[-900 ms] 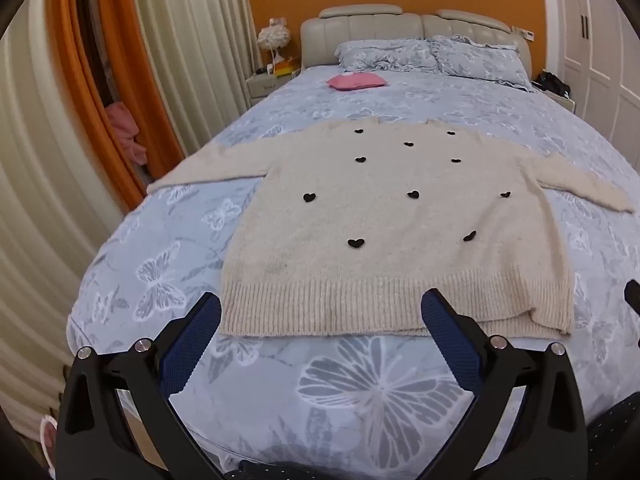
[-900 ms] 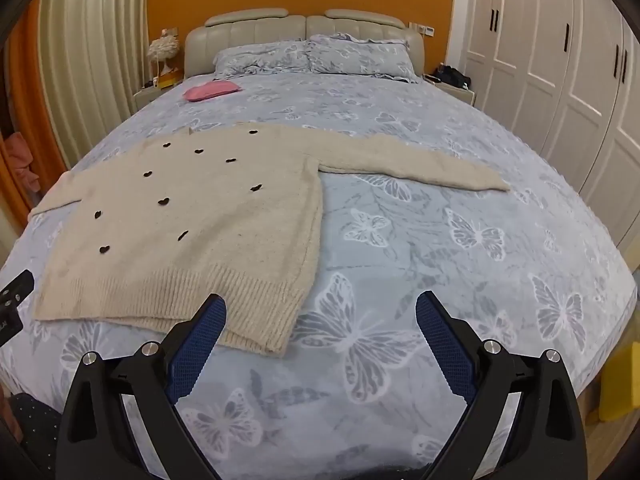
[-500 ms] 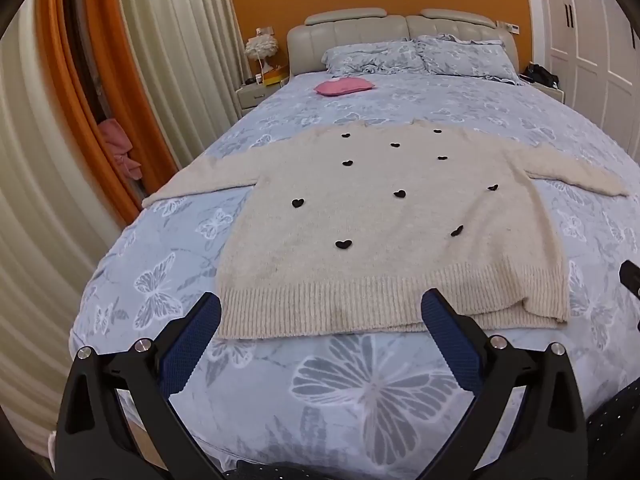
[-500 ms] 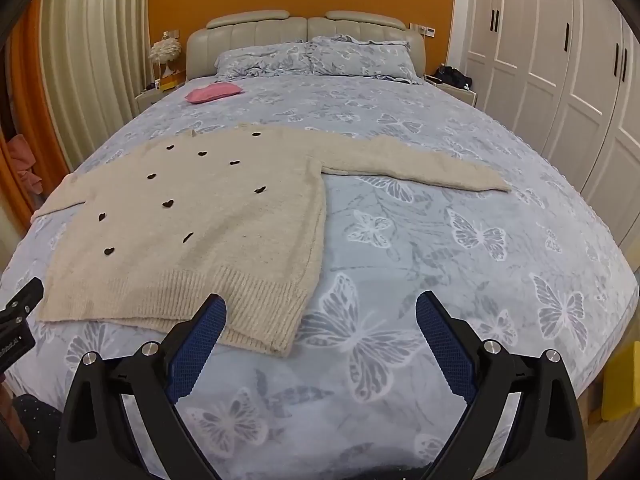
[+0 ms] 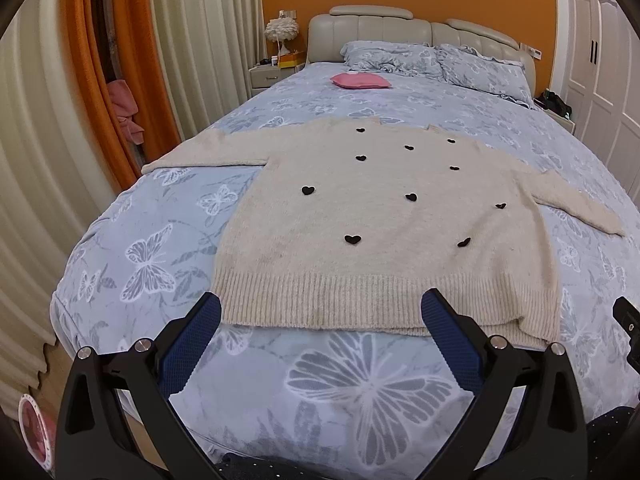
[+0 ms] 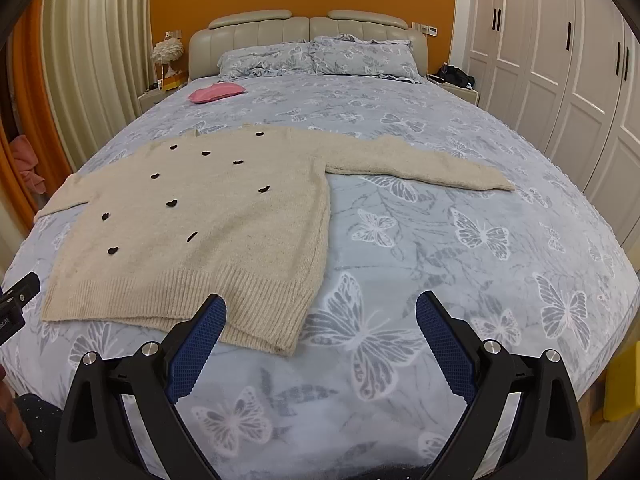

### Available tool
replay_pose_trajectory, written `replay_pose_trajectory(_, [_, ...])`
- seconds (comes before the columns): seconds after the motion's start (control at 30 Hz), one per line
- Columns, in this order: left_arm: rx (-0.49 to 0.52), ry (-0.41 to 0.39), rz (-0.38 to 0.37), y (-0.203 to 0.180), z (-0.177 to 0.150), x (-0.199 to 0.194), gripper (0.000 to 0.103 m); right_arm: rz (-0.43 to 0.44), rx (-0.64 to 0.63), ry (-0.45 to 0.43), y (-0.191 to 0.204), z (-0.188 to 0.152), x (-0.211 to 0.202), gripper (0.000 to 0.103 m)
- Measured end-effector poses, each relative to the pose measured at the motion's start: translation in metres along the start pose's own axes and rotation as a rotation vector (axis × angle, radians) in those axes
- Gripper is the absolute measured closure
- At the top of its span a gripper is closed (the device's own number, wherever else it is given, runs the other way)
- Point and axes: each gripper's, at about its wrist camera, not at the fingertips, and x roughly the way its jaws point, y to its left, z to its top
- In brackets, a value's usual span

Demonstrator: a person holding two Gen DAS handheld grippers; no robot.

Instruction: Fold small clothes

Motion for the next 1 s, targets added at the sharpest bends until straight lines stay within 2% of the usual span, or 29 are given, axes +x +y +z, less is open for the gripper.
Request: replay_pose_trajectory(1.0, [0.067, -0.017, 0.027, -0.014, -0.001, -0.004, 0.005, 0.004, 0.004, 0.001, 0.0, 0.001, 0.0, 0.009])
